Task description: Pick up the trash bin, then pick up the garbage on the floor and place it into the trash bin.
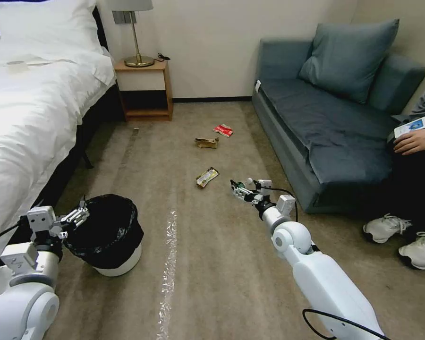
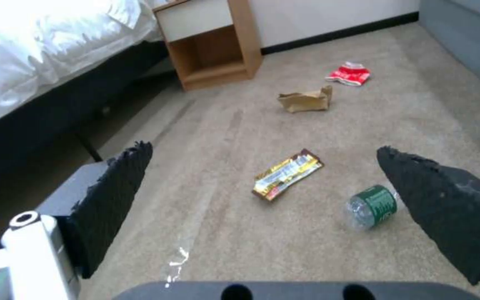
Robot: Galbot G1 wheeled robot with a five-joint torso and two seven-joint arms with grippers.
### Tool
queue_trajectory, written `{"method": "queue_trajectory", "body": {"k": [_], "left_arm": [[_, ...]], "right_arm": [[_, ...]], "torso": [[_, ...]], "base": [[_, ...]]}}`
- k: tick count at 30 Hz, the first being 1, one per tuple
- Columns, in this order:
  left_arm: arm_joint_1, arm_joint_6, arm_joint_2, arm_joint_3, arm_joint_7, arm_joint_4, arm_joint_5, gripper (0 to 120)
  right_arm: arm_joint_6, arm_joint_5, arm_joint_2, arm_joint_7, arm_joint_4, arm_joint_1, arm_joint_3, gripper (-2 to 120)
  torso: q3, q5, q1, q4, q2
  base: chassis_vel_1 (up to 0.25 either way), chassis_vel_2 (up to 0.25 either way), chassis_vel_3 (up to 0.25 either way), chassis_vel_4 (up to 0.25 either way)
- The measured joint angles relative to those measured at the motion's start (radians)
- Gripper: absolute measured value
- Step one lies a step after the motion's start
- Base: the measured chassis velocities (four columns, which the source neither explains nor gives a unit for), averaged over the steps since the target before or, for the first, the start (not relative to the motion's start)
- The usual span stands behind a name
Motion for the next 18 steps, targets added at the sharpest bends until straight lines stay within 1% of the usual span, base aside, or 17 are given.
{"method": "queue_trajectory", "body": {"k": [18], "left_arm": [[0.0,0.0,0.0,0.0,0.0,0.0,0.0,100]], "right_arm": [[0.0,0.0,0.0,0.0,0.0,0.0,0.0,100]], "torso": [[0.0,0.0,0.0,0.0,0.0]], "base": [[0.0,0.0,0.0,0.0]]}}
